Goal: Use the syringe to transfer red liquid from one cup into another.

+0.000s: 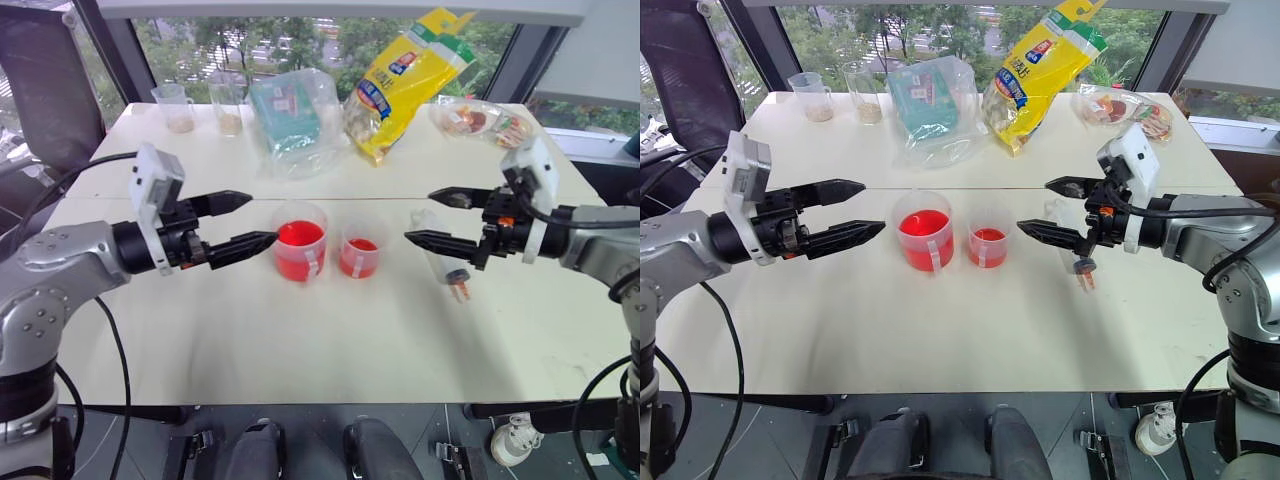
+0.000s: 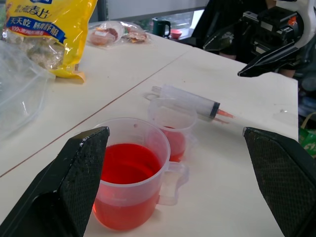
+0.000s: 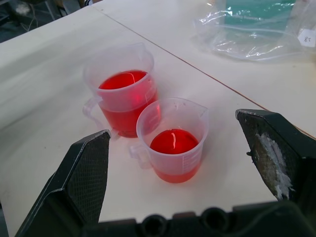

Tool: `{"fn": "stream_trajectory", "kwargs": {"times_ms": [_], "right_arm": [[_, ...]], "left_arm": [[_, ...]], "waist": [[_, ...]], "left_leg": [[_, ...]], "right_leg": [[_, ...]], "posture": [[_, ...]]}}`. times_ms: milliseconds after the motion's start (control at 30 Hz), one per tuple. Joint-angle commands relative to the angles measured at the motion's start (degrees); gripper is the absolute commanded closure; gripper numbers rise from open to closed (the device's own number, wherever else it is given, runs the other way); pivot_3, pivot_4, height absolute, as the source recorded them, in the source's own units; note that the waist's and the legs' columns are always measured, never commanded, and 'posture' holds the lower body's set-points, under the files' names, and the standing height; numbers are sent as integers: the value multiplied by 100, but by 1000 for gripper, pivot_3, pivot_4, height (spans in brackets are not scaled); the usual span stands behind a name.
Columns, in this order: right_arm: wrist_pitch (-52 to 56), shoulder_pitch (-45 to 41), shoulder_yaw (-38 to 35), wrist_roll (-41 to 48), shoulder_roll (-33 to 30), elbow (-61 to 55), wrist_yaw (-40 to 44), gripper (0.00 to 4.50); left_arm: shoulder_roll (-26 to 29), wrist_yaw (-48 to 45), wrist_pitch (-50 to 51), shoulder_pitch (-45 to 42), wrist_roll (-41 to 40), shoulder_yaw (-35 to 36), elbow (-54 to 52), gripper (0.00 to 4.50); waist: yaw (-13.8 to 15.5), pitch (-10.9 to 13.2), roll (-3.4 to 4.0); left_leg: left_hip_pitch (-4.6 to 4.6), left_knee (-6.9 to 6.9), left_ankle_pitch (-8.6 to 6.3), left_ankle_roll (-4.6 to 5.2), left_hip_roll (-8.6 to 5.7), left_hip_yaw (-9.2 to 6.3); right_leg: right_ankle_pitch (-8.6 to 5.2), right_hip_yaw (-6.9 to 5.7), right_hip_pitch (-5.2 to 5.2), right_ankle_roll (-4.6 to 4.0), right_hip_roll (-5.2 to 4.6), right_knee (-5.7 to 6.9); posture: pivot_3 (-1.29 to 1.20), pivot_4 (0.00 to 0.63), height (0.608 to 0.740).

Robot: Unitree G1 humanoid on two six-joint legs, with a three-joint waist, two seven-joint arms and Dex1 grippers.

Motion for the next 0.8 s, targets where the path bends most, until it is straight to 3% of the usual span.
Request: {"fn": "stream_trajectory", "kwargs": {"times_ms": [33, 600, 800], "right_arm": [[-138, 21, -77, -12, -162, -2, 47, 50], [-186, -197, 396, -529, -522, 648, 18, 50], [-15, -710, 898, -900, -511, 1233, -51, 50]], "left_arm": [[89, 11, -77, -104, -63, 64, -104, 0], [-123, 79, -290, -42, -44, -73, -176, 0], [-166, 102, -366, -22, -13, -132, -181, 0]], "waist": [[2, 0, 0], [-5, 0, 0], [-13, 0, 0]], "left_leg": [[0, 0, 0, 0, 0, 0], [1, 1, 0, 0, 0, 1], [1, 1, 0, 0, 0, 2]], "right_leg": [[0, 0, 0, 0, 0, 0], [0, 1, 0, 0, 0, 0], [0, 2, 0, 0, 1, 0]], "posture": [[0, 150, 740], [0, 150, 740], [0, 150, 740]]}}
